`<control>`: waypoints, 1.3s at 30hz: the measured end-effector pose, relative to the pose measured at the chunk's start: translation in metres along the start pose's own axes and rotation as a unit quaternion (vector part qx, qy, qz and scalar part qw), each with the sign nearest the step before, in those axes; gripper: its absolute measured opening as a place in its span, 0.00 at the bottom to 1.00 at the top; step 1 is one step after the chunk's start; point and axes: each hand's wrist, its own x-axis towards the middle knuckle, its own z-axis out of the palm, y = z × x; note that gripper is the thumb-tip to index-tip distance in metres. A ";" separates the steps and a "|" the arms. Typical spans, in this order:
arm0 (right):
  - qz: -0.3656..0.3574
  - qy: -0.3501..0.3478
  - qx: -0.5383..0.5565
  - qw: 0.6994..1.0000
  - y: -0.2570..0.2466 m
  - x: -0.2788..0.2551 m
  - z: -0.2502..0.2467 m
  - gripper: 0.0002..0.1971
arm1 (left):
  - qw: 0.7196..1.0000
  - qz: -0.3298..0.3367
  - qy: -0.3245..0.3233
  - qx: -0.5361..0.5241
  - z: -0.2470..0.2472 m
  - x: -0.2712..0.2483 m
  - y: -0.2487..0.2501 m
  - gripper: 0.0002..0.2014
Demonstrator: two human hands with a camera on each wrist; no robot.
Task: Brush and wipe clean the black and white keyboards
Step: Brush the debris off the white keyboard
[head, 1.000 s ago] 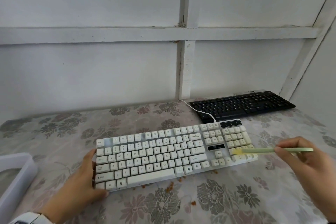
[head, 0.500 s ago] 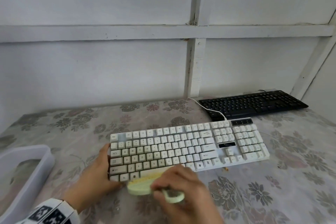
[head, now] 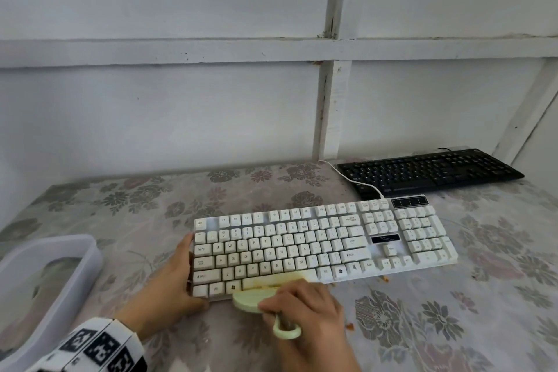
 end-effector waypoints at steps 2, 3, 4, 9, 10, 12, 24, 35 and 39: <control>0.018 0.014 -0.023 0.999 0.004 0.002 -0.009 0.09 | 1.000 -0.005 -0.002 0.001 0.000 0.001 -0.004 0.52; 0.023 0.021 -0.028 0.999 0.003 0.002 -0.013 0.09 | 1.000 -0.007 0.000 0.004 0.001 0.002 -0.005 0.52; 0.019 0.026 -0.024 0.999 0.000 0.003 -0.014 0.09 | 1.000 -0.008 0.003 0.008 0.001 0.002 -0.005 0.52; -0.046 -0.005 0.033 0.998 -0.015 0.001 -0.001 0.08 | 0.999 0.002 0.022 0.032 0.003 0.002 -0.003 0.52; -0.045 -0.008 0.034 0.998 -0.012 0.001 0.001 0.09 | 0.999 0.003 0.023 0.031 0.003 0.002 -0.003 0.52; -0.025 0.001 0.035 0.999 0.002 0.002 -0.002 0.10 | 0.999 -0.001 0.024 0.028 0.003 0.002 -0.003 0.51; 0.055 0.008 0.111 0.992 0.045 -0.002 -0.036 0.05 | 1.000 -0.012 0.017 0.010 0.002 0.002 -0.007 0.51; 0.065 0.001 0.154 0.986 0.054 0.005 -0.056 0.03 | 0.999 -0.047 0.000 0.018 0.004 0.003 -0.009 0.56; 0.101 0.030 0.130 0.986 0.083 0.006 -0.077 0.11 | 0.999 -0.044 0.001 0.013 0.003 0.003 -0.009 0.55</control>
